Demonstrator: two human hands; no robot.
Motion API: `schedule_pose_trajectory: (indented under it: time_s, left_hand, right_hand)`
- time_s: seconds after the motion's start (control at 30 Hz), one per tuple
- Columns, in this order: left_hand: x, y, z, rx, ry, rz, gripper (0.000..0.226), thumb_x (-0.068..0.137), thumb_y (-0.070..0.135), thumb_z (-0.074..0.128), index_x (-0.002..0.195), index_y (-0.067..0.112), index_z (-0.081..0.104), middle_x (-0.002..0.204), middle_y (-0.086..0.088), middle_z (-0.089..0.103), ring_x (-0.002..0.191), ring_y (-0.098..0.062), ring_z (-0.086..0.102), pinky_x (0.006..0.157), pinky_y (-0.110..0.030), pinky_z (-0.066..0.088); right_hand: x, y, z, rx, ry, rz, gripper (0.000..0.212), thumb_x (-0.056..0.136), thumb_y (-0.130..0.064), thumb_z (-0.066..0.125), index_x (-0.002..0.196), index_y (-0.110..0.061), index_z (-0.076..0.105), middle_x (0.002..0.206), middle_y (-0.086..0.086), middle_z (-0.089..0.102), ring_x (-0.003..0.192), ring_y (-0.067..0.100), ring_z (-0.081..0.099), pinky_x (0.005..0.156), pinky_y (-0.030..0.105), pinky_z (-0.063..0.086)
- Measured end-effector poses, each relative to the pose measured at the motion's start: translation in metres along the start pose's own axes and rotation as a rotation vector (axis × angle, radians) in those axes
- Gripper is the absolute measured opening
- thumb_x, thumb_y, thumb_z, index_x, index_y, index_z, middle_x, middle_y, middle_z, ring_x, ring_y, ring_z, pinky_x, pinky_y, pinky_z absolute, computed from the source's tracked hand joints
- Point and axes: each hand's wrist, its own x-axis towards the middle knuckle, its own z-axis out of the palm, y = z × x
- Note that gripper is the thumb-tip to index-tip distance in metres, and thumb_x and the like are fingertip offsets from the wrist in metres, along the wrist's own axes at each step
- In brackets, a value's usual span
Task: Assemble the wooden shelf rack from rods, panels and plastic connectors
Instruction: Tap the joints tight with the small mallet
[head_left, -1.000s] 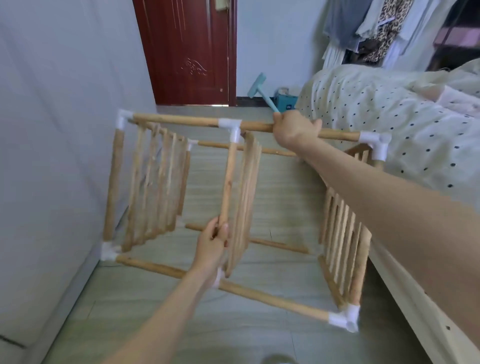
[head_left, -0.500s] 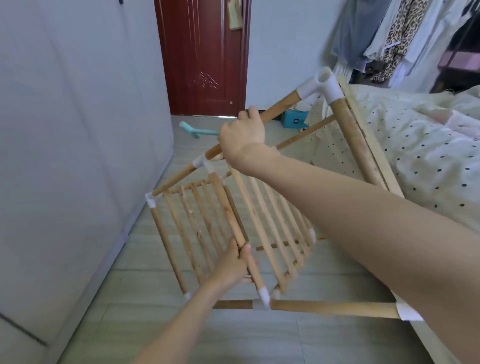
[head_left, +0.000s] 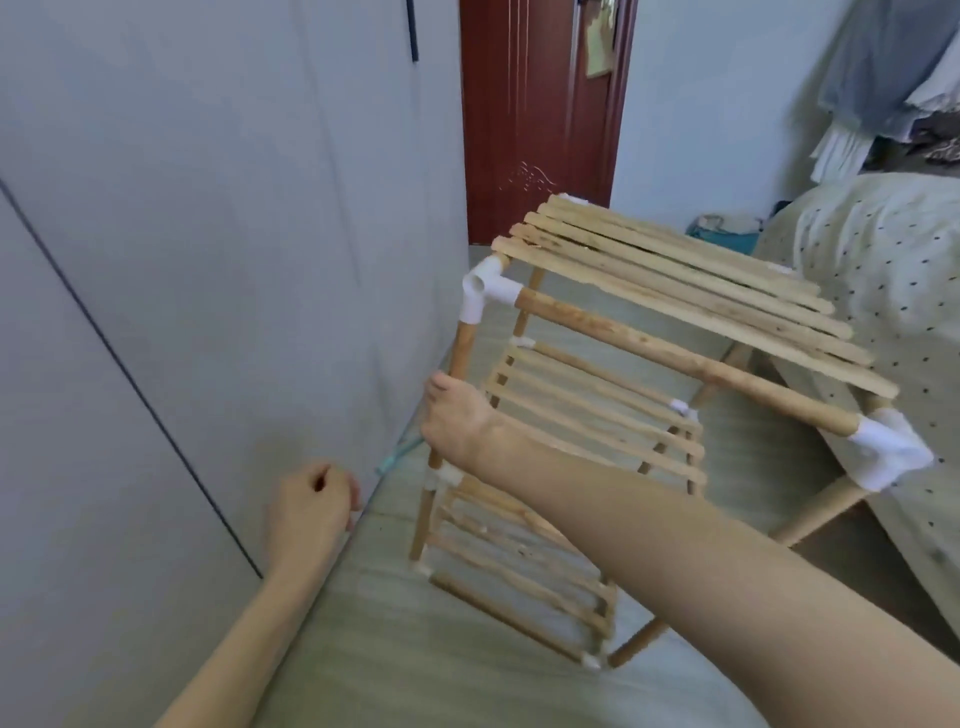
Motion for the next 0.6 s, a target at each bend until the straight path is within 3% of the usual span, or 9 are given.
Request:
schedule_pose_trajectory:
  time_s: [0.07, 0.13, 0.23, 0.33, 0.43, 0.5, 0.6]
  left_hand:
    - [0.003, 0.017, -0.02, -0.096, 0.061, 0.07, 0.035, 0.088, -0.002, 0.04, 0.06, 0.012, 0.056, 0.062, -0.008, 0.06, 0.053, -0.019, 0.052, 0.051, -0.022, 0.041]
    - [0.011, 0.037, -0.028, -0.221, 0.015, 0.06, 0.033, 0.092, -0.001, 0.037, 0.071, 0.013, 0.059, 0.076, -0.009, 0.062, 0.064, -0.017, 0.054, 0.059, -0.023, 0.043]
    - [0.024, 0.061, -0.023, -0.279, -0.231, -0.046, 0.023, 0.099, 0.019, 0.038, 0.105, 0.014, 0.06, 0.105, -0.007, 0.065, 0.093, -0.018, 0.06, 0.085, -0.031, 0.047]
    - [0.031, 0.084, -0.007, -0.349, -0.567, -0.241, 0.044, 0.1, 0.039, 0.034, 0.134, 0.012, 0.043, 0.115, -0.007, 0.062, 0.105, -0.02, 0.058, 0.099, -0.038, 0.04]
    - [0.031, 0.111, 0.01, -0.445, -0.753, -0.328, 0.045, 0.099, 0.039, 0.039, 0.132, 0.009, 0.043, 0.118, -0.012, 0.062, 0.094, -0.019, 0.061, 0.093, -0.04, 0.044]
    - [0.03, 0.126, 0.021, -0.456, -0.752, -0.312, 0.036, 0.097, 0.035, 0.046, 0.121, 0.009, 0.052, 0.115, -0.013, 0.064, 0.088, -0.019, 0.064, 0.078, -0.033, 0.051]
    - [0.027, 0.137, 0.031, -0.401, -0.715, -0.309, 0.038, 0.096, 0.031, 0.051, 0.125, 0.006, 0.05, 0.097, -0.008, 0.063, 0.077, -0.016, 0.061, 0.065, -0.027, 0.05]
  right_hand:
    - [-0.002, -0.016, 0.0, 0.003, 0.016, -0.064, 0.031, 0.097, -0.02, 0.041, 0.125, -0.019, 0.055, 0.13, 0.0, 0.056, 0.125, 0.022, 0.041, 0.107, 0.029, 0.021]
    - [-0.008, -0.032, 0.003, 0.037, 0.046, -0.146, 0.03, 0.096, -0.015, 0.042, 0.121, -0.017, 0.057, 0.125, -0.001, 0.059, 0.123, 0.021, 0.042, 0.106, 0.026, 0.021]
    - [-0.018, -0.057, 0.013, 0.004, 0.045, -0.282, 0.029, 0.096, -0.013, 0.041, 0.118, -0.02, 0.06, 0.119, -0.004, 0.063, 0.122, 0.019, 0.042, 0.11, 0.025, 0.019]
    - [-0.026, -0.063, 0.023, -0.003, 0.035, -0.303, 0.03, 0.096, -0.01, 0.039, 0.116, -0.016, 0.061, 0.117, -0.001, 0.064, 0.121, 0.022, 0.042, 0.112, 0.028, 0.019]
    - [-0.042, -0.054, 0.023, 0.097, 0.08, -0.283, 0.032, 0.096, -0.007, 0.034, 0.112, -0.013, 0.061, 0.112, 0.001, 0.063, 0.119, 0.023, 0.042, 0.11, 0.03, 0.023]
    - [-0.057, -0.049, 0.021, 0.098, 0.171, -0.294, 0.028, 0.093, -0.022, 0.041, 0.101, -0.025, 0.067, 0.096, -0.009, 0.067, 0.108, 0.014, 0.051, 0.105, 0.025, 0.032]
    - [-0.08, -0.04, 0.023, 0.073, 0.288, -0.255, 0.02, 0.084, -0.046, 0.052, 0.081, -0.039, 0.07, 0.075, -0.021, 0.066, 0.092, 0.0, 0.059, 0.101, 0.022, 0.04]
